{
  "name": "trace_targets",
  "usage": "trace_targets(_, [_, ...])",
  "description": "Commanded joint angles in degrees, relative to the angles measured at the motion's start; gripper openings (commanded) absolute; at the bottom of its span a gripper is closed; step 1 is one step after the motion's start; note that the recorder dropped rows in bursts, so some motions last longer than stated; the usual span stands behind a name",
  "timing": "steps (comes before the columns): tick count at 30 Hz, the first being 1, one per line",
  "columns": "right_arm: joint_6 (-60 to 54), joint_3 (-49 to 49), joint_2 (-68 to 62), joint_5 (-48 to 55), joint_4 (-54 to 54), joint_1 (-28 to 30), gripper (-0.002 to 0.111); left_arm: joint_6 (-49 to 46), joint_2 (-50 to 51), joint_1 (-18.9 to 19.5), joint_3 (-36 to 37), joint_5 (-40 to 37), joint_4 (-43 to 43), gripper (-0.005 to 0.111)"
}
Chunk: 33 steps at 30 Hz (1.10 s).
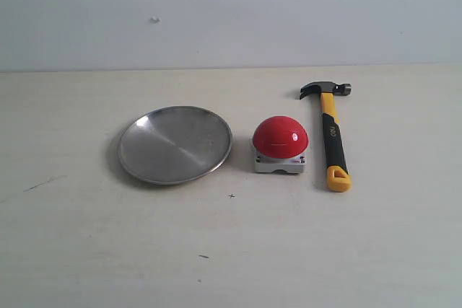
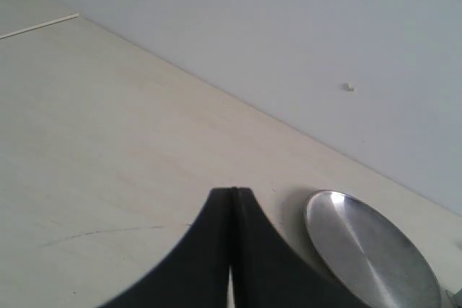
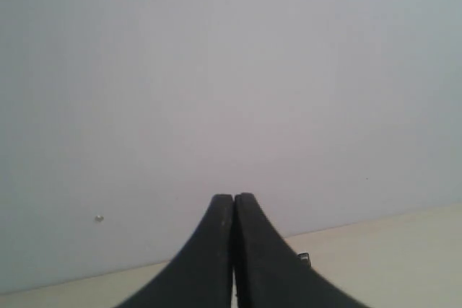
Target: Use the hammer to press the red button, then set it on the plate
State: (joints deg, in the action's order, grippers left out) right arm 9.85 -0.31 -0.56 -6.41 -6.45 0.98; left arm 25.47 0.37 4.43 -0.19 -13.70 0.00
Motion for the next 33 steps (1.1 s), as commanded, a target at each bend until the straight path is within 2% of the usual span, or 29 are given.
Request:
trace_targets(1, [1.3,0.3,0.3,-4.4,-3.9,0.3,0.000,-0.2,-0.4,0.1,0.2,0.0,-0.6,0.000])
trace_targets(7, [1.5,-0.1,-0.8,-7.7,-12.6,0.3,0.000,-0.2,-0.4,0.1,0.2,0.0,-0.6,0.000])
trace_targets(11, [-12.6,-7.2,-10.0,-4.0,-26.2,0.3,0.000,-0.2,-0.4,0.1,0.2,0.0,-0.6,0.000])
trace_targets(14, [-19.8,-15.1,-20.7,0.8,-29.7,0.3,0.000,-0.2,-0.4,0.1,0.2,0.0,-0.6,0.000])
trace_targets(22, [-22.8,-35.8,-50.8,22.7,-24.1,0.3,0.000,-0.2,-0.4,0.1,0.2,0.0,-0.6,0.000])
trace_targets(28, [-23.4,-39.8,-61.6,28.1,-22.6,0.3,0.000,-0.2,-0.4,0.1,0.2,0.0,-0.6,0.000])
trace_targets(31, [-19.5,-43.4,-66.9,31.1,-16.3,0.3,0.000,-0.2,-0.4,0.1,0.2,0.0,-0.6,0.000])
trace_targets(33, [-15.1,-48.0,-71.6,37.1,-11.3,0.3,0.003,-0.2,-0.4,0.1,0.2,0.0,-0.6,0.000])
